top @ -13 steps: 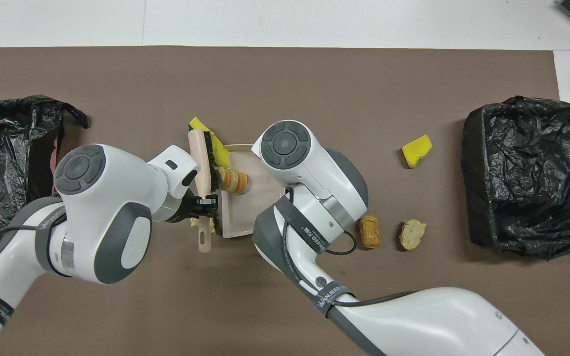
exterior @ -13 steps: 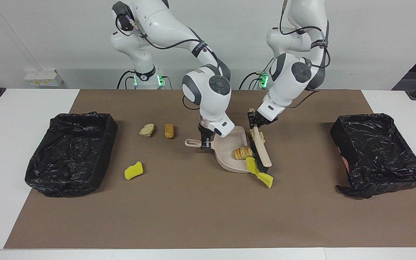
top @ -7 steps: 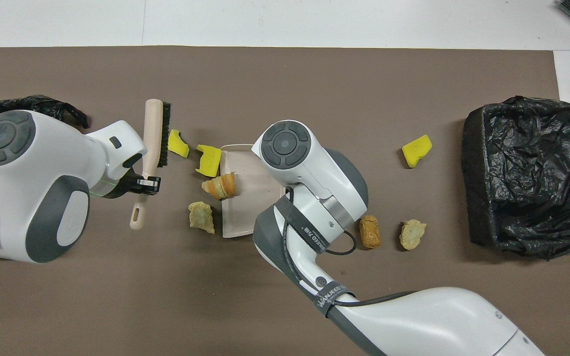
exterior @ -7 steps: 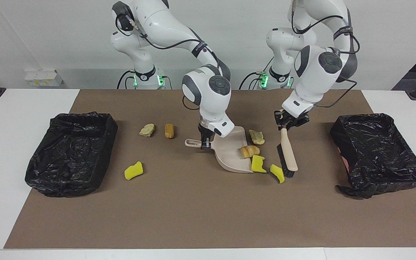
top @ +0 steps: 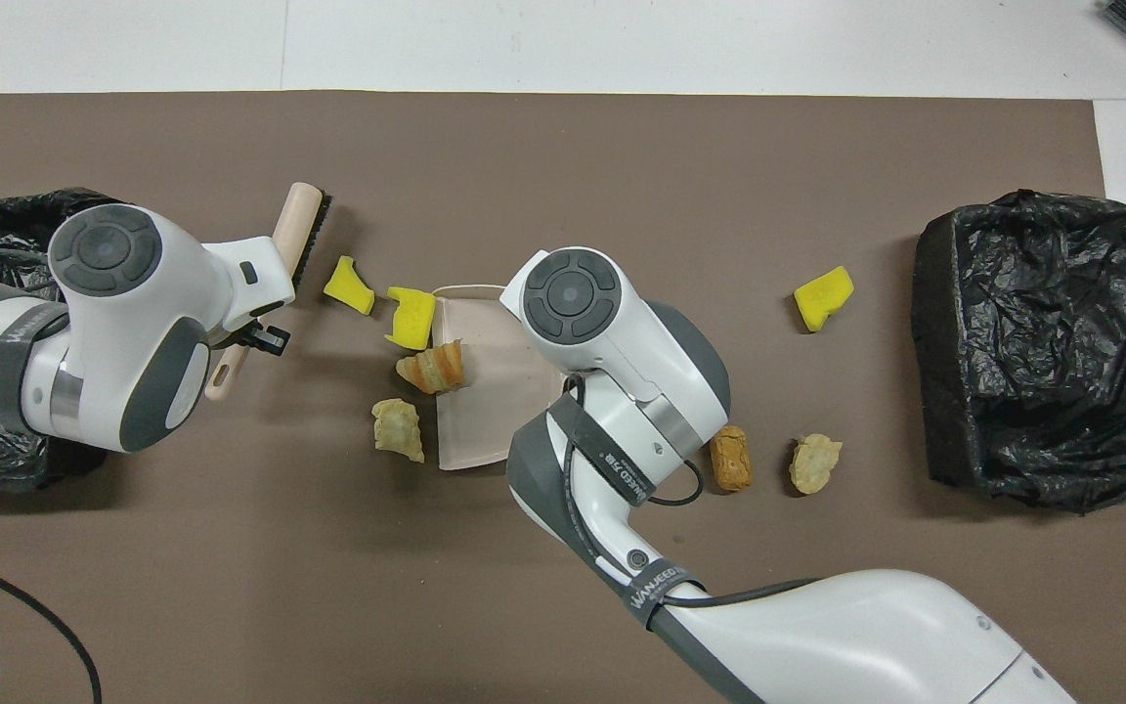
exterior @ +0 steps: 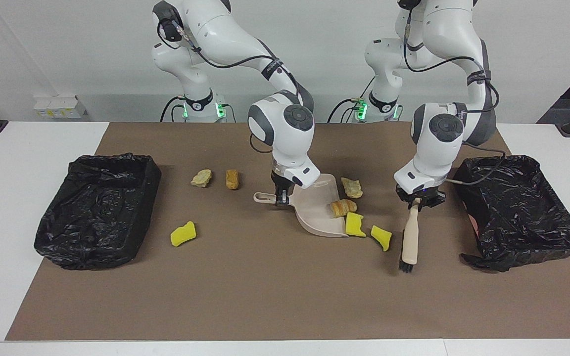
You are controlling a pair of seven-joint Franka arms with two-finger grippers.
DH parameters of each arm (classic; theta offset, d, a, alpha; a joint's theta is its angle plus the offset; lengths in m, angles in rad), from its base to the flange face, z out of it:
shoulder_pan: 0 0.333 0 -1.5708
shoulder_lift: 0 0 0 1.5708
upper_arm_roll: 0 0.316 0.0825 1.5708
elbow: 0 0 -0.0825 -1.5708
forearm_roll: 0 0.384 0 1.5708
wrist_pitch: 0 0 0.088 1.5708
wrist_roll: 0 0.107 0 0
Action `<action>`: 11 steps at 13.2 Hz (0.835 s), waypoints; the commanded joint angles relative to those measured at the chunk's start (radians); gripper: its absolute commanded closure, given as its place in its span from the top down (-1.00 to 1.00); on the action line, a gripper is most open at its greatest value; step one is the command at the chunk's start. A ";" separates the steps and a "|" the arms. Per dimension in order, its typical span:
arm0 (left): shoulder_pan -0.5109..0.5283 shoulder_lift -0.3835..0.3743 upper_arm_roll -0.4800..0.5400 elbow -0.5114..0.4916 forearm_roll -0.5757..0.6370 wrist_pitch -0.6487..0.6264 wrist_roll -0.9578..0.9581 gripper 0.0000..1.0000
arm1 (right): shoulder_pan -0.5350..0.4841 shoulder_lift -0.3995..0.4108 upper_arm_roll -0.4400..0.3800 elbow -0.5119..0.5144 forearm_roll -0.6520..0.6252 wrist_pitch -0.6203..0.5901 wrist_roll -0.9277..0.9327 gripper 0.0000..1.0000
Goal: Sweep and dump trash in bin
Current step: 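Sweep the remaining pieces into the dustpan with the brush again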
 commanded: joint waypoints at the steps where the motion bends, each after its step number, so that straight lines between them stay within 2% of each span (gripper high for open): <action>1: -0.060 -0.006 -0.001 0.018 0.026 -0.116 0.012 -1.00 | -0.007 -0.023 0.010 -0.049 0.005 0.032 0.022 -1.00; 4: -0.133 -0.043 -0.007 -0.012 0.004 -0.216 -0.021 -1.00 | -0.003 -0.025 0.010 -0.047 0.005 0.021 0.034 -1.00; 7: -0.150 -0.102 -0.010 -0.068 -0.147 -0.294 -0.018 -1.00 | -0.002 -0.028 0.010 -0.052 0.005 0.016 0.039 -1.00; 9: -0.157 -0.124 -0.009 -0.089 -0.332 -0.299 -0.038 -1.00 | -0.002 -0.030 0.009 -0.052 0.003 0.016 0.039 -1.00; 10: -0.158 -0.126 -0.006 -0.088 -0.412 -0.287 -0.081 -1.00 | -0.003 -0.030 0.010 -0.052 0.005 0.016 0.036 -1.00; 11: -0.150 -0.142 -0.006 -0.089 -0.443 -0.287 -0.169 -1.00 | -0.003 -0.030 0.009 -0.052 0.003 0.015 0.034 -1.00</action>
